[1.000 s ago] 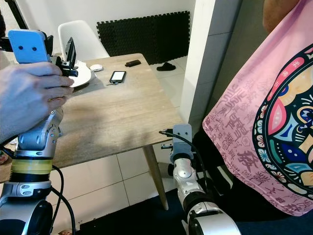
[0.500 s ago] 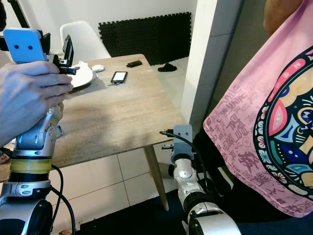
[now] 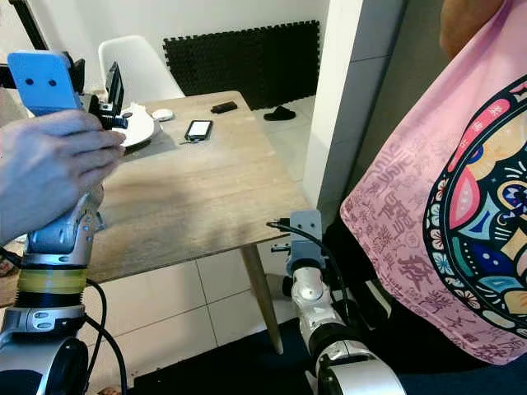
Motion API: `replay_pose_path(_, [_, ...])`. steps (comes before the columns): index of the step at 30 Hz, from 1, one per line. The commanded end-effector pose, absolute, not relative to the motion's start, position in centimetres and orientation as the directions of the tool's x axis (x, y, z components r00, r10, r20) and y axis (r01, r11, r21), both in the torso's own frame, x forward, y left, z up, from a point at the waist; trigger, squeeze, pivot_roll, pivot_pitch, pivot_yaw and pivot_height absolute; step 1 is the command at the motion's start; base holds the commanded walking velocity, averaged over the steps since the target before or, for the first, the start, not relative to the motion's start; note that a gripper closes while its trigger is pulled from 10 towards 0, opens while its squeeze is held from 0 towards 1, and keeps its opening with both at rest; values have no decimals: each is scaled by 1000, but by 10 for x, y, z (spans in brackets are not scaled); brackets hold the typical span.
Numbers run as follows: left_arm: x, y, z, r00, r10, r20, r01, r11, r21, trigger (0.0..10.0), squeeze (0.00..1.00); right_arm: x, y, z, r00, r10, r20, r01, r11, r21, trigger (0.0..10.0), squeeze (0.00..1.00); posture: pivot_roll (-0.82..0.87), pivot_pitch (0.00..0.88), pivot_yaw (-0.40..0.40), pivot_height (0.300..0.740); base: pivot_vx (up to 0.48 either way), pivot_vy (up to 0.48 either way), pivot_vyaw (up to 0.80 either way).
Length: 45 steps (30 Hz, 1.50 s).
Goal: Restocking fridge
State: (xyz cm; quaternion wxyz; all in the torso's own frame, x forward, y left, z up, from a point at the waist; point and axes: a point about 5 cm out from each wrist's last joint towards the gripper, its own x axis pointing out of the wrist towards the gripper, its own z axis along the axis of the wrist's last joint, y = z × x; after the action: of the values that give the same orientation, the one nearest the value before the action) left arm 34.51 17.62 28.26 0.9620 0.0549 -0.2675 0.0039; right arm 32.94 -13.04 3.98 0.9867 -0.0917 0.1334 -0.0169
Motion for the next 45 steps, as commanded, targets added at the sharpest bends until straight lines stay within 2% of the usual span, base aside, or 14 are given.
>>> replay_pose_path(1, [345, 177, 280, 864, -18, 503, -43, 993, 108, 10000, 0, 322, -130, 28, 946, -55, -321, -10, 980, -197, 10000, 0, 90, 0, 20, 740, 0, 0, 0])
replay_pose_path(45, [346, 186, 256, 908, 23, 418, -56, 996, 68, 10000, 0, 321, -131, 27, 947, -61, -316, -3, 980, -199, 10000, 0, 88, 0, 23, 740, 0, 0, 0])
